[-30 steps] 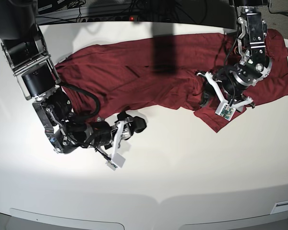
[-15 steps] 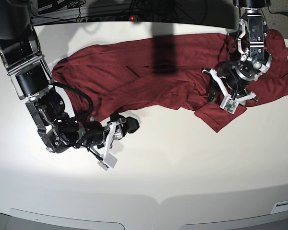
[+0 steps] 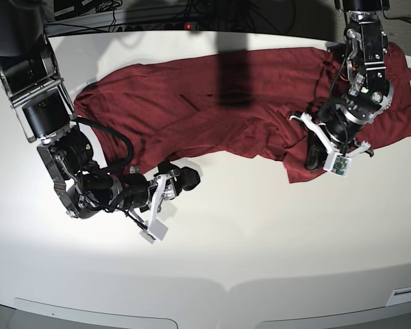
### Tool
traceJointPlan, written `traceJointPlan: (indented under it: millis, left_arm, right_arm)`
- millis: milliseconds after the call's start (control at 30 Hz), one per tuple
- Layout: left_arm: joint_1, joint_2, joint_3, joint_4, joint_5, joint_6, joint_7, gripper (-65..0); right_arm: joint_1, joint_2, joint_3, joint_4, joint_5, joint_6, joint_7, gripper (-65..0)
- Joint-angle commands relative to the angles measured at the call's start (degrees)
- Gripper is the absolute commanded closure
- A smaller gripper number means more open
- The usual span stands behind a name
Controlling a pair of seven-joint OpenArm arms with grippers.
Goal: Fold the T-shirt properly
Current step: 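Lower the left gripper onto the bunched shirt end and grasp it, then pull the shirt end outward with the left gripper to straighten it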
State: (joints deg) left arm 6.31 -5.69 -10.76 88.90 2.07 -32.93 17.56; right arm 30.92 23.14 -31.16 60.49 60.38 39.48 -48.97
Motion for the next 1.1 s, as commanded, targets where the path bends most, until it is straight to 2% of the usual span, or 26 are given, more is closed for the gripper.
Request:
traceJointPlan:
  millis: [0, 333, 567, 867, 967, 1067]
  left_arm:
    - [-0.7, -0.2, 0.0, 1.5, -0.6, 0.4, -1.3, 0.0]
    - [-0.7, -0.2, -0.4, 1.9, -0.6, 0.4, 0.6, 0.0]
    - [-0.7, -0.2, -5.5, 1.9, -2.5, 0.4, 0.4, 0.0]
    - [-0.6, -0.2, -18.1, 1.9, -11.9, 0.4, 1.7, 0.0]
    - [-0.5, -0.2, -22.9, 1.9, -17.3, 0.4, 6.1, 0.0]
    - [0.7, -0.2, -27.1, 1.9, -25.6, 0.3, 11.8, 0.0]
  right_arm:
    - [1.9, 0.3, 0.4, 1.0, 1.4, 0.5, 0.9, -35.5]
    - [1.9, 0.3, 0.4, 1.0, 1.4, 0.5, 0.7, -35.5]
    - [1.5, 0.3, 0.4, 1.0, 1.6, 0.5, 0.5, -35.5]
    - [-0.4, 0.4, 0.4, 1.0, 1.6, 0.5, 0.5, -35.5]
    - [-0.6, 0.3, 0.4, 1.0, 1.6, 0.5, 0.5, -35.5]
    - [-0.6, 0.3, 0.4, 1.0, 1.6, 0.5, 1.0, -35.5]
